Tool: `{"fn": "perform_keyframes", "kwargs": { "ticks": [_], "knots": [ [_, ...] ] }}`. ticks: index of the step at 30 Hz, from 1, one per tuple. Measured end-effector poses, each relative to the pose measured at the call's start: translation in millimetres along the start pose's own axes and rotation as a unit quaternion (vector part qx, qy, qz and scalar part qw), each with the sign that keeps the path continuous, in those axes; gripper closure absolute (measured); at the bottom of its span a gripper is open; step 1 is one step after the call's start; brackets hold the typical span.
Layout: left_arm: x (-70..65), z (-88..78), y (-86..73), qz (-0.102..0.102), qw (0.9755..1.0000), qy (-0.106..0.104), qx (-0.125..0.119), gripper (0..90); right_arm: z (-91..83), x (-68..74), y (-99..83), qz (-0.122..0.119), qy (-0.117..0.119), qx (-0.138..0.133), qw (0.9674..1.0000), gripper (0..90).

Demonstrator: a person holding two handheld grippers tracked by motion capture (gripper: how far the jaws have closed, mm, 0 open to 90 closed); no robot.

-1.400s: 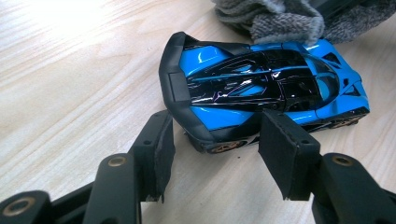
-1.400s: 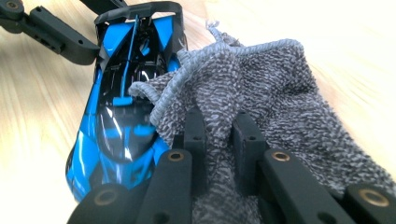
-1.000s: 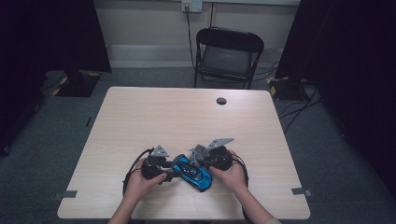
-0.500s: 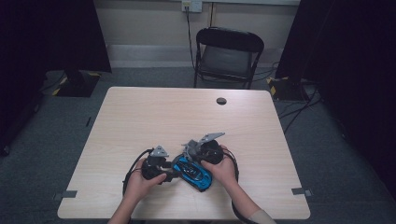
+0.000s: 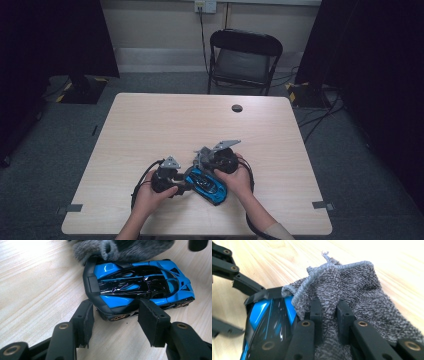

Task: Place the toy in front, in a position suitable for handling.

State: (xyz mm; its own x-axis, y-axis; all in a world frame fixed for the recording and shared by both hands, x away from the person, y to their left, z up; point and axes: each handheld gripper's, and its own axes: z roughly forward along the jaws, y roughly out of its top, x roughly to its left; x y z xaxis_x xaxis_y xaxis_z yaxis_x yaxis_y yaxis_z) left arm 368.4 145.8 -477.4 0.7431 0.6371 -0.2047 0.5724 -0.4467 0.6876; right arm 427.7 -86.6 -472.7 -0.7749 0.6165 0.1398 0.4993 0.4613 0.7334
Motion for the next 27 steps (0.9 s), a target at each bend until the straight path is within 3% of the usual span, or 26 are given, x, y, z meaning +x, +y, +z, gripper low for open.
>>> {"fn": "perform_keyframes", "kwargs": {
  "ticks": [10,18,27],
  "knots": [
    [-2.1,-0.4,1.1,0.005,0.9999,0.008,0.004,46.4,-33.8,-5.9,-23.9,-0.020,-0.014,0.005,0.9997,78.3],
    [-3.3,-0.4,1.4,0.003,0.9999,0.010,0.005,46.4,-60.5,-27.7,-41.1,0.002,-0.036,-0.008,0.9993,78.2],
    [-4.8,-0.5,1.0,0.005,0.9999,0.013,0.007,46.5,-74.5,-44.2,-54.8,0.018,-0.065,-0.010,0.9976,77.9]
  ]
}}
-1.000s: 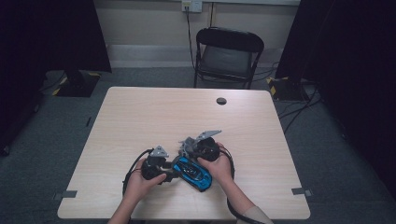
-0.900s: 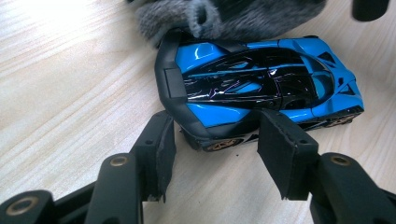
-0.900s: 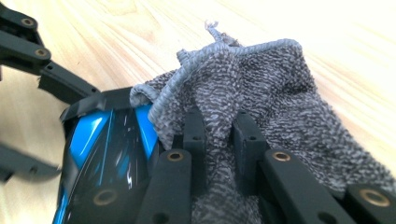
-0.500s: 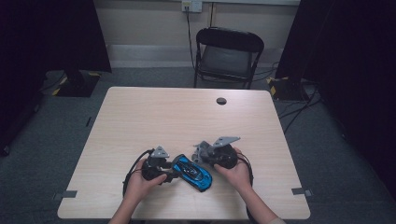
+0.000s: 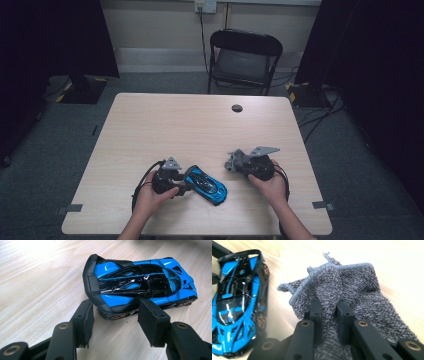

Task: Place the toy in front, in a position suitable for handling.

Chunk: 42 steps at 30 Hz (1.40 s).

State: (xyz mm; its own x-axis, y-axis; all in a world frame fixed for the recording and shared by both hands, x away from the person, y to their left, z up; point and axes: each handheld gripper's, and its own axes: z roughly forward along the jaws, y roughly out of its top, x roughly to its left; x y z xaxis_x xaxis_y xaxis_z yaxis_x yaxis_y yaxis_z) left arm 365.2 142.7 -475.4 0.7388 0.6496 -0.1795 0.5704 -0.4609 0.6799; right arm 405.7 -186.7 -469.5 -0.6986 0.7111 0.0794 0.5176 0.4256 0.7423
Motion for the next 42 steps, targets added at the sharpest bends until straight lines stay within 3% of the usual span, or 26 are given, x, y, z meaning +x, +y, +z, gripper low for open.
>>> {"fn": "perform_keyframes", "kwargs": {
  "ticks": [18,23,27,30,32,34,38,42],
  "knots": [
    [-1.1,0.7,0.3,0.000,1.0000,0.000,0.001,46.1,2.7,-7.3,-7.4,-0.005,-0.020,0.012,0.9997,75.2],
    [-0.5,0.9,-0.3,-0.002,1.0000,-0.002,-0.001,46.1,2.5,-17.7,-8.2,0.008,-0.033,0.007,0.9994,75.1],
    [-0.3,0.9,-0.4,-0.003,1.0000,-0.003,-0.001,46.1,3.0,-20.5,-9.5,0.014,-0.029,0.006,0.9995,73.9],
    [-0.1,0.9,-0.4,-0.002,1.0000,-0.002,-0.001,46.1,3.3,-18.1,-9.7,0.008,-0.029,0.009,0.9995,68.6],
    [-0.3,0.8,-0.2,-0.002,1.0000,-0.002,0.000,46.1,2.8,-16.6,-9.0,0.017,-0.027,0.007,0.9995,57.7],
    [-0.6,0.8,-0.2,-0.002,1.0000,-0.001,-0.001,46.2,2.6,-16.2,-8.7,0.021,-0.023,0.007,0.9995,55.2],
    [-0.7,0.7,-0.2,-0.001,1.0000,0.000,0.000,46.2,0.9,-11.6,-6.1,0.012,-0.022,0.012,0.9996,41.3],
    [-0.2,0.8,-0.4,-0.003,1.0000,-0.002,-0.002,46.1,-4.7,-6.3,-1.3,0.006,-0.020,-0.003,0.9998,34.0]
  ]
}}
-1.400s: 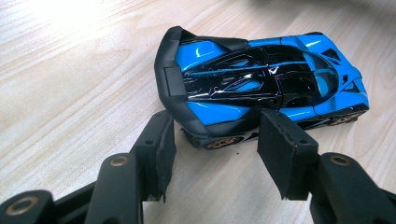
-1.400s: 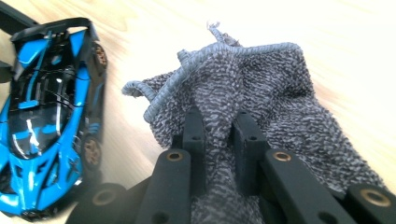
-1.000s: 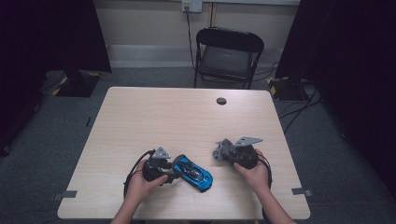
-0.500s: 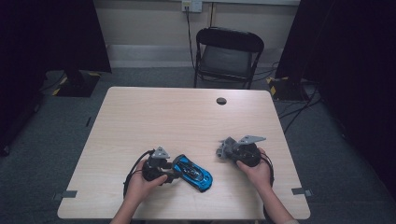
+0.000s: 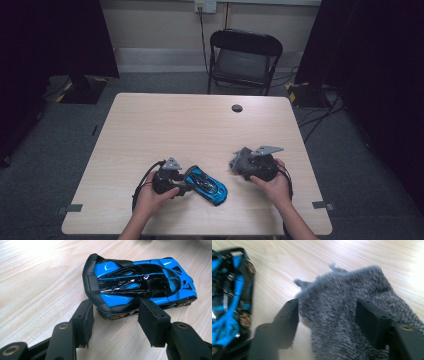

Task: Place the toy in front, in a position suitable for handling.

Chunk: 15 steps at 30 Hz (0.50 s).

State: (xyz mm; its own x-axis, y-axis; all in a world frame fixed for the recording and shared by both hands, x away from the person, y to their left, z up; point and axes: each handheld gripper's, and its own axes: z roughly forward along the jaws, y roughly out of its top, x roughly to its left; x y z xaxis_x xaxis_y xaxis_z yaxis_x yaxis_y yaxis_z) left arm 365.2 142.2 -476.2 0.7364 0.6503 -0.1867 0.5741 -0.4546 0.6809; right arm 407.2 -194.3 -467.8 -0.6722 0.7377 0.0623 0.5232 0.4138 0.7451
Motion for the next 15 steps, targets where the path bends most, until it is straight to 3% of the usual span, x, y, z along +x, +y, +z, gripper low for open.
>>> {"fn": "perform_keyframes", "kwargs": {
  "ticks": [8,9,10,11,15],
  "knots": [
    [-0.6,-0.2,0.4,0.002,1.0000,0.002,0.002,46.2,-10.7,27.2,10.5,-0.022,0.041,-0.026,0.9986,25.2],
    [-0.8,-0.3,0.5,0.003,1.0000,0.003,0.003,46.2,-8.9,36.6,10.9,-0.027,0.060,-0.025,0.9975,22.4],
    [-1.0,-0.4,0.6,0.002,1.0000,0.003,0.003,46.2,-8.9,36.6,10.9,-0.027,0.060,-0.025,0.9975,22.4],
    [-1.1,-0.4,0.6,0.003,1.0000,0.004,0.003,46.1,-5.6,46.2,10.5,-0.034,0.076,-0.020,0.9963,20.5],
    [-1.3,-0.4,0.5,0.003,1.0000,0.004,0.004,46.2,1.1,60.2,7.9,-0.046,0.097,-0.012,0.9942,19.1]
  ]
}}
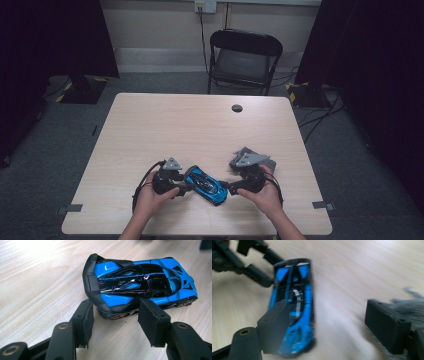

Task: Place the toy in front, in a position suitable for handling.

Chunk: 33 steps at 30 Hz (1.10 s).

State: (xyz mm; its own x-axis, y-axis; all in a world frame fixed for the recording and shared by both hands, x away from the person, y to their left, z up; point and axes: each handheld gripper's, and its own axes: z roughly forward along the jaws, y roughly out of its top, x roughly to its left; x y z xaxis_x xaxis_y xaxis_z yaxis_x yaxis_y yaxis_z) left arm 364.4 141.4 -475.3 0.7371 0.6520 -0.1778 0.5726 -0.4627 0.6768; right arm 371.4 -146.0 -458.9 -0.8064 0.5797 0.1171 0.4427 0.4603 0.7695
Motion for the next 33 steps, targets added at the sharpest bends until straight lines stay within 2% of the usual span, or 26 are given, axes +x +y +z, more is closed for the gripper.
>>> {"fn": "perform_keyframes", "kwargs": {
  "ticks": [2,7,11,22,29,33],
  "knots": [
    [-0.1,0.2,0.1,0.000,1.0000,0.000,0.000,46.2,10.6,9.9,-3.2,-0.001,0.024,0.015,0.9996,16.3],
    [0.1,0.0,0.1,0.002,1.0000,0.000,0.000,46.2,23.1,19.0,-8.7,-0.002,0.037,0.023,0.9990,16.4],
    [0.1,0.0,0.2,0.002,1.0000,0.000,0.000,46.2,30.3,23.0,-11.1,0.002,0.040,0.023,0.9989,15.8],
    [0.2,0.7,-1.2,0.000,1.0000,-0.003,-0.003,46.2,45.6,30.6,-14.8,-0.012,0.038,0.036,0.9985,15.8],
    [0.6,0.9,-2.2,-0.001,1.0000,-0.005,-0.005,45.9,46.7,31.9,-15.7,-0.018,0.033,0.033,0.9987,16.0],
    [1.1,1.1,-2.5,-0.004,0.9999,-0.008,-0.006,45.9,47.7,35.1,-15.6,-0.031,0.024,0.036,0.9986,17.5]
  ]
}}
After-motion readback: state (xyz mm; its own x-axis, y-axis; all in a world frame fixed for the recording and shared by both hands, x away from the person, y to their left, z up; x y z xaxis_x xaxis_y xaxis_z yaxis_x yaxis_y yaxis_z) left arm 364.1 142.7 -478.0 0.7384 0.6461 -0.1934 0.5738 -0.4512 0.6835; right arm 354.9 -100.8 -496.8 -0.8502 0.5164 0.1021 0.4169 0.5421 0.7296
